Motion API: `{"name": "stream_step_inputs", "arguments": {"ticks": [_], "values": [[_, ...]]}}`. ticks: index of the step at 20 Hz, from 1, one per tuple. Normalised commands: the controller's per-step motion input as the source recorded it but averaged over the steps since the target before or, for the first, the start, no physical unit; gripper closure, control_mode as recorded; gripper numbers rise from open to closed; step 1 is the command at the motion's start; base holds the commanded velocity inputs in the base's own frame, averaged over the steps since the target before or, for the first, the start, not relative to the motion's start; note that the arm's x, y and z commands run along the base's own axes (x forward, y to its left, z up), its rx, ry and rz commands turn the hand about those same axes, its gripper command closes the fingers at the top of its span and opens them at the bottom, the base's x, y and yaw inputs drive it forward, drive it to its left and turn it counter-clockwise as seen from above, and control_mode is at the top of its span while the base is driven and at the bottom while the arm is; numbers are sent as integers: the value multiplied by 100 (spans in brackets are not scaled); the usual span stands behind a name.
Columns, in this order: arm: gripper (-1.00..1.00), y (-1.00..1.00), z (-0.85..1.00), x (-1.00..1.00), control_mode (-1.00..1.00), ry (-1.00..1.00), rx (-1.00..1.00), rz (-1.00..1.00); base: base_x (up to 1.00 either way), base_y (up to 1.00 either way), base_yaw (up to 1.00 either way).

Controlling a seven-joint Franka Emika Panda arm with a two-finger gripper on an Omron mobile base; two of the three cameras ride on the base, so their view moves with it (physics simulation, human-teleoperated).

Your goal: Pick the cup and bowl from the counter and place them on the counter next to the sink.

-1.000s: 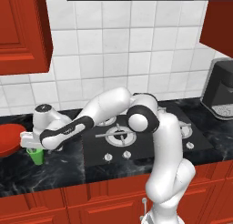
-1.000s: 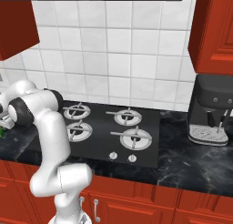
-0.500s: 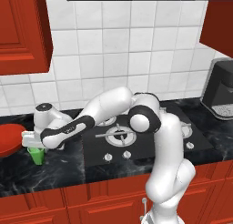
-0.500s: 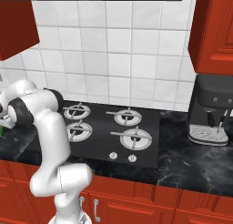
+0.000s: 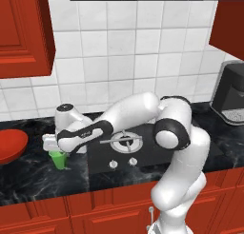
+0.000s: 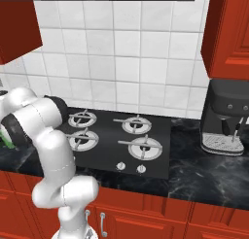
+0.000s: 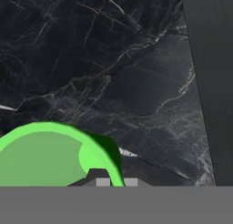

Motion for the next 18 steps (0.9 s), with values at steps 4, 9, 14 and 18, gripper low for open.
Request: {"name": "stream_step_inputs", "arguments": {"ticks": [4, 9, 14, 18], "values": [[100, -50, 43, -23, -100, 0, 4, 0, 0, 0, 0], [100, -24, 86, -18, -100, 0, 7, 0, 0, 0, 0], [100, -43, 48, -16, -100, 0, 2, 0, 0, 0, 0], [100, -76, 11, -26, -100, 0, 0, 0, 0, 0, 0]]}}
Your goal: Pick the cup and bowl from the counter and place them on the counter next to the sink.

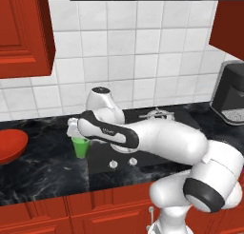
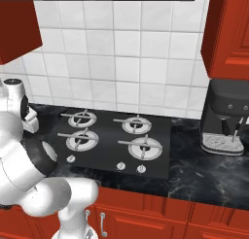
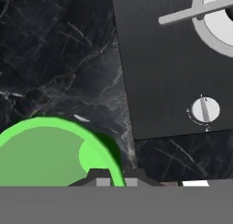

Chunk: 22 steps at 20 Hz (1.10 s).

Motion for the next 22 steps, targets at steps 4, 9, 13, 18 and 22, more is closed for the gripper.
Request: {"name": "stream_step_inputs", "arguments": {"ticks": [4, 9, 13, 18, 22], "values": [[100, -83, 22, -35, -100, 0, 0, 0, 0, 0, 0], [100, -86, 29, -36, -100, 0, 0, 0, 0, 0, 0], [100, -85, 40, -25, -100, 0, -2, 3, 0, 0, 0], [100, -70, 30, -28, -100, 0, -3, 10, 0, 0, 0], [100, -74, 17, -20, -100, 0, -5, 13, 0, 0, 0]]}}
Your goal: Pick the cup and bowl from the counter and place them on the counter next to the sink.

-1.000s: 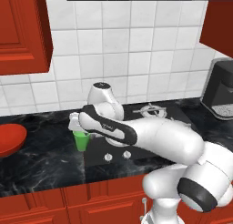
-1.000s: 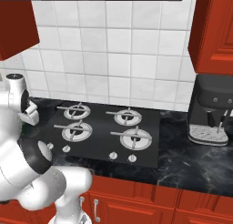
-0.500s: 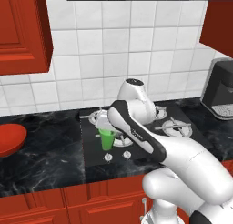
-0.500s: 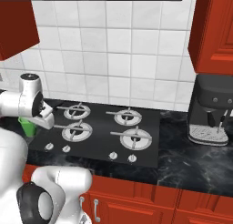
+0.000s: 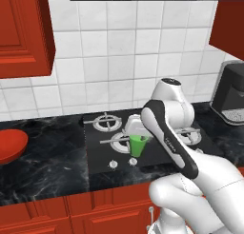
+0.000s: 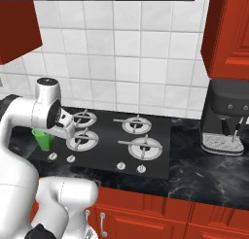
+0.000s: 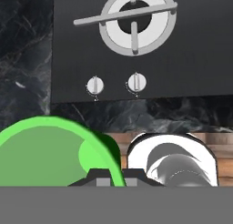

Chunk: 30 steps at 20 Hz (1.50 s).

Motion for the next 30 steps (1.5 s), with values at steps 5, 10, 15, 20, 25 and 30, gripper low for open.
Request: {"name": "stream_step_inputs", "arguments": {"ticks": [5, 10, 15, 20, 25, 30], "values": [[100, -62, 13, -20, -100, 0, -4, 9, 0, 0, 0], [100, 0, 0, 0, -100, 0, 0, 0, 0, 0, 0], [100, 0, 0, 0, -100, 0, 0, 0, 0, 0, 0], [100, 0, 0, 0, 100, 0, 0, 0, -13, 0, 0], [100, 0, 0, 0, 100, 0, 0, 0, -83, 0, -1], [100, 0, 0, 0, 100, 0, 0, 0, -50, 0, -7]]}}
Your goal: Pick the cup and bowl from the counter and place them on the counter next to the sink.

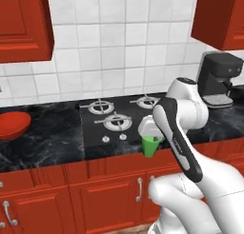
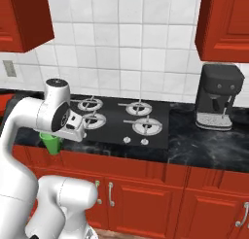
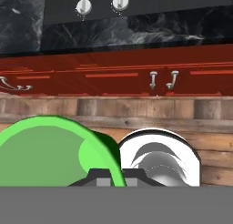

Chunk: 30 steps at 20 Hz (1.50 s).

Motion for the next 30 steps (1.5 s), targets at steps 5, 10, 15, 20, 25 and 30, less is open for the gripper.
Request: {"name": "stream_step_inputs", "arguments": {"ticks": [5, 10, 15, 20, 25, 30], "values": [[100, 0, 0, 0, 100, 0, 0, 0, 7, -13, -34], [100, 0, 0, 0, 100, 0, 0, 0, 17, -24, -71], [100, 0, 0, 0, 100, 0, 0, 0, 31, -20, -75], [100, 0, 0, 0, 100, 0, 0, 0, 26, -24, -73], [100, 0, 0, 0, 100, 0, 0, 0, 25, -27, -72], [100, 0, 0, 0, 100, 0, 0, 0, 25, -26, -73]]}}
